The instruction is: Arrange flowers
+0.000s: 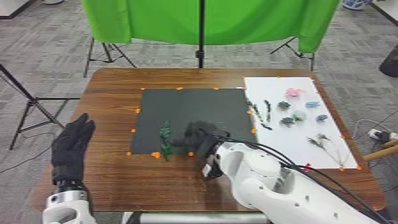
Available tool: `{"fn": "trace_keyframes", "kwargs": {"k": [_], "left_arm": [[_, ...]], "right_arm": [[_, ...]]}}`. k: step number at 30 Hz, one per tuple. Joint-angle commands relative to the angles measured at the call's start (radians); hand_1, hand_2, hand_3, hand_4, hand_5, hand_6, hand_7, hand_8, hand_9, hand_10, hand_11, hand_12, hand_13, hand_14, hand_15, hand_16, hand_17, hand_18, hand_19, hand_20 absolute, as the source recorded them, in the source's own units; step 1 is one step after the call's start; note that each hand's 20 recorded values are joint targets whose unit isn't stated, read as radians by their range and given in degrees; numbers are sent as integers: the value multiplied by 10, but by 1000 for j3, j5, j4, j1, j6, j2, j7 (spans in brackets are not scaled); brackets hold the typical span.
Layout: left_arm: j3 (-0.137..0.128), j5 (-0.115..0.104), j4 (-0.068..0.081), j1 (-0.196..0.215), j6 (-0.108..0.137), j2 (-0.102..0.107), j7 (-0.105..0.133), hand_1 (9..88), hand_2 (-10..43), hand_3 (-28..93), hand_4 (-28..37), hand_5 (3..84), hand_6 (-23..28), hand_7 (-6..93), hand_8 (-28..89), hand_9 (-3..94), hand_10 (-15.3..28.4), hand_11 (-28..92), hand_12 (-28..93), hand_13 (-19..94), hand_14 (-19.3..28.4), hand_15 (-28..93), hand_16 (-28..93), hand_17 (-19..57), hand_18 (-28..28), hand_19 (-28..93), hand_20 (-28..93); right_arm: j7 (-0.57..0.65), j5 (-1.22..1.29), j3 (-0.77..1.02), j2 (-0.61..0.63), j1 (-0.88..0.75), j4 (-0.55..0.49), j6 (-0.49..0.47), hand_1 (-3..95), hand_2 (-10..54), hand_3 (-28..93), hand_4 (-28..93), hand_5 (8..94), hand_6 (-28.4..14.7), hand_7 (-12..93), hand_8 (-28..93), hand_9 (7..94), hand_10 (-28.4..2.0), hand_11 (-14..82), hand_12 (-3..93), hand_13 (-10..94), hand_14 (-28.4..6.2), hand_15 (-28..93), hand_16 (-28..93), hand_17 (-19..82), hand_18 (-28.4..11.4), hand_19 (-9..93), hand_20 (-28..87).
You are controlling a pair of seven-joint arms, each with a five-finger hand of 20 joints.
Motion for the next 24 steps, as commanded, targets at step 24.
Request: {"fn": "trace_keyframes", "kwargs": {"k": [24], "left_arm": [[17,19,-2,15,-10,-22,-32,266,202,608,-283,490,59,119,-80,486,162,170,117,351,175,218,-21,94,104,91,194]], "right_arm": [[-26,153,85,-11,-12,-18,90,225,83,522,-92,703,-32,105,-66,813,-174,316,288,902,-69,543,329,652,-120,932,496]]}}
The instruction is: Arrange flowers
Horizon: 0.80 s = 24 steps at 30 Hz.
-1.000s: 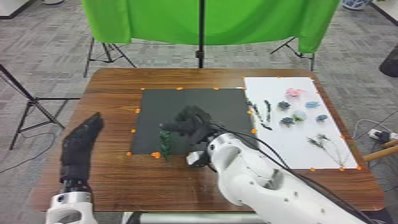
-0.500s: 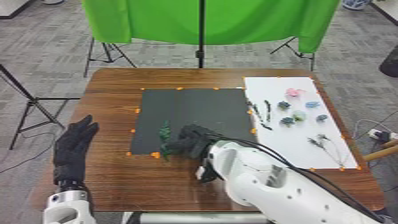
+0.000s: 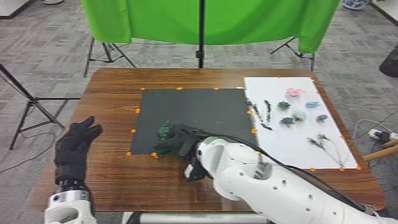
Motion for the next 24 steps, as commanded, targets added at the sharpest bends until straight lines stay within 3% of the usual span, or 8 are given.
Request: {"fn": "trace_keyframes", "kwargs": {"k": [1,3,7,9,13,16,19,24], "left_arm": [[11,7,-1,19,-1,-23,-7,265,202,609,-283,488,58,120,-79,484,160,169,117,350,173,215,-22,94,104,89,193],[9,8,-3,23,2,-24,-5,259,200,618,-283,482,53,120,-78,476,153,166,116,349,163,198,-24,94,102,82,190],[8,35,-7,27,-5,-25,-10,254,196,629,-283,474,48,121,-76,468,143,164,115,347,159,187,-24,97,98,70,188],[1,46,-11,30,-24,-26,-14,273,186,644,-282,471,45,120,-75,464,140,163,113,347,157,182,-23,98,96,66,189],[-10,73,-17,36,-31,-23,-17,321,158,668,-279,467,36,129,-75,462,134,167,114,345,155,190,-12,75,120,79,202],[-12,62,-19,38,-26,-22,-20,333,132,668,-269,465,34,135,-76,463,131,172,115,345,154,192,-8,67,124,80,202],[-12,67,-19,34,-24,-22,-27,332,114,666,-259,464,34,136,-77,463,130,174,115,343,155,189,-5,62,126,80,200],[-13,70,-21,34,-29,-22,-34,328,92,665,-249,463,34,136,-77,462,130,175,115,343,154,187,-2,60,125,78,198]], "right_arm": [[-39,-5,209,135,-147,-164,113,226,68,535,-91,705,-33,107,-65,812,-173,316,288,902,-69,542,329,652,-119,932,495],[-49,-40,316,194,-219,-228,159,231,29,575,-102,708,-34,113,-60,809,-170,314,290,901,-69,540,332,651,-119,932,496],[-30,-173,546,307,-395,-310,269,273,-61,628,-108,704,-37,131,-49,778,-163,282,281,876,-71,527,332,618,-129,932,497],[-5,-230,684,348,-506,-335,278,301,-87,633,-113,692,-39,144,-43,746,-165,251,274,852,-75,530,332,591,-136,932,497],[69,-309,975,375,-766,-374,253,329,-95,614,-141,635,-45,146,-41,668,-171,186,256,806,-82,542,323,558,-143,932,488],[121,-366,1149,360,-940,-384,195,338,-95,604,-165,609,-51,136,-40,631,-173,167,254,789,-87,548,323,547,-148,932,484],[147,-378,1248,339,-1047,-372,150,346,-95,600,-185,600,-52,129,-38,621,-173,159,252,783,-87,550,320,541,-149,932,481],[155,-395,1266,333,-1103,-313,162,351,-95,585,-229,573,-52,120,-36,575,-173,127,243,767,-90,553,316,526,-154,931,472]]}}
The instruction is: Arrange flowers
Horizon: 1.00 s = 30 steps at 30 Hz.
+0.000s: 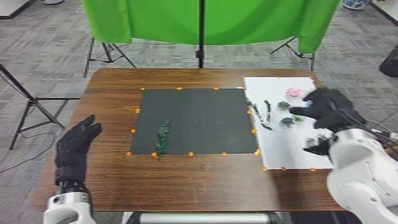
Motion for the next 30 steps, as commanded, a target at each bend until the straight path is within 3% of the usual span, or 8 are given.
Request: {"fn": "trace_keyframes", "kwargs": {"k": [1,7,16,17,19,21,26,30], "left_arm": [[-1,11,-1,12,-13,-10,-23,328,90,665,-248,463,34,136,-77,462,131,175,115,343,154,187,-2,60,125,77,198],[1,16,-1,7,-18,-9,-33,327,81,664,-244,462,36,136,-77,461,131,176,115,342,154,186,0,60,125,76,197],[7,14,-7,24,-13,-14,-40,321,61,663,-238,462,36,134,-75,459,132,175,115,341,156,185,1,59,124,75,198],[7,12,-8,25,-11,-14,-39,320,59,663,-237,462,36,134,-75,459,131,176,115,341,156,185,1,59,124,75,198],[8,13,-7,22,-12,-13,-41,319,57,662,-237,462,37,134,-75,459,132,176,115,341,157,185,1,58,124,75,198],[8,14,-8,22,-13,-11,-43,317,55,662,-237,462,37,132,-75,460,132,176,115,340,157,185,2,58,125,75,198],[15,14,-6,20,-16,-10,-47,310,46,660,-236,462,38,131,-74,459,132,176,116,340,158,187,3,54,126,75,197],[21,13,-4,18,-18,-11,-49,307,39,657,-233,461,39,129,-73,460,133,176,116,340,158,188,3,53,126,74,196]], "right_arm": [[26,-47,219,-20,-282,97,10,349,-95,585,-236,572,-52,120,-36,573,-174,126,244,766,-91,553,315,524,-155,932,471],[36,-108,154,-17,-258,172,51,366,-95,589,-277,580,-54,127,-36,570,-174,125,243,774,-82,568,308,533,-149,932,467],[28,-152,80,-12,-245,256,250,464,-95,577,-280,696,-17,186,-66,738,-131,225,234,840,-50,575,317,580,-126,932,503],[25,-170,72,-11,-239,264,290,514,-95,538,-270,722,-11,191,43,766,-124,237,235,851,-47,575,319,592,-123,932,513],[22,-182,69,-11,-234,258,344,592,-95,461,-218,769,-2,196,127,824,-109,202,316,871,-42,575,321,610,-120,932,527],[16,-173,72,-13,-225,230,368,611,-95,503,-212,808,9,222,152,878,-100,184,371,897,-34,571,325,628,-118,932,542],[-17,-75,38,-24,-162,126,408,611,-95,529,-209,824,10,230,157,895,-99,202,384,910,-28,569,330,642,-115,932,554],[-54,-3,-104,-59,-21,77,428,611,-95,533,-206,829,9,229,157,900,-98,204,381,916,-27,566,332,647,-113,932,558]]}}
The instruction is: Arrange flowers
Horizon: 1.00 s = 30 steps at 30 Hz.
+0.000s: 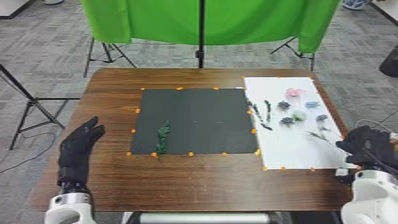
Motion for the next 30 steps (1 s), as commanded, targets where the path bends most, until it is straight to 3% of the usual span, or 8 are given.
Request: {"fn": "trace_keyframes", "kwargs": {"k": [1,5,11,19,25,29,30], "left_arm": [[18,3,5,9,-13,-8,-16,306,37,657,-233,461,39,128,-73,460,133,176,116,340,158,187,3,53,126,74,196],[24,6,8,1,-23,-7,-15,304,34,655,-230,461,40,126,-72,459,132,175,117,339,158,187,3,51,127,75,196],[33,7,11,-4,-35,-12,-23,302,31,650,-228,461,41,124,-71,459,132,175,118,338,159,186,4,50,127,75,195],[26,3,6,7,-34,-8,-36,299,25,652,-225,458,41,124,-68,457,132,174,119,336,159,185,4,47,127,75,193],[25,6,3,14,-52,-10,-51,295,22,649,-225,456,40,121,-67,455,133,173,119,333,159,184,4,45,126,72,191],[22,7,3,10,-63,-8,-60,293,21,648,-224,453,40,119,-66,452,132,172,119,330,158,180,4,44,126,72,190],[22,9,4,7,-63,-7,-62,293,20,648,-223,453,40,118,-66,450,132,171,119,330,158,179,4,43,126,72,190]], "right_arm": [[-74,135,-220,-52,251,-133,41,611,-95,533,-205,829,9,228,158,901,-99,205,381,917,-26,566,332,648,-112,932,559],[-96,163,-442,-121,441,-82,49,613,-95,533,-200,830,9,226,161,905,-100,206,379,919,-25,564,334,652,-111,932,562],[-114,215,-661,-234,587,38,18,616,-95,528,-191,832,5,225,164,907,-101,216,376,922,-23,564,337,659,-109,932,566],[-97,249,-796,-276,659,106,-60,619,-95,525,-180,834,-1,225,166,905,-105,229,373,924,-21,564,340,665,-104,932,569],[-104,309,-855,-286,704,118,-71,610,-95,511,-157,833,-5,230,168,902,-108,243,359,926,-21,560,342,668,-100,932,561],[-116,322,-882,-298,731,128,-86,624,-95,397,-105,825,-13,238,170,889,-117,290,306,927,-21,554,344,669,-97,932,551],[-118,322,-887,-302,737,132,-90,735,-95,50,131,821,-15,240,171,888,-119,296,288,929,-21,547,335,669,-97,932,546]]}}
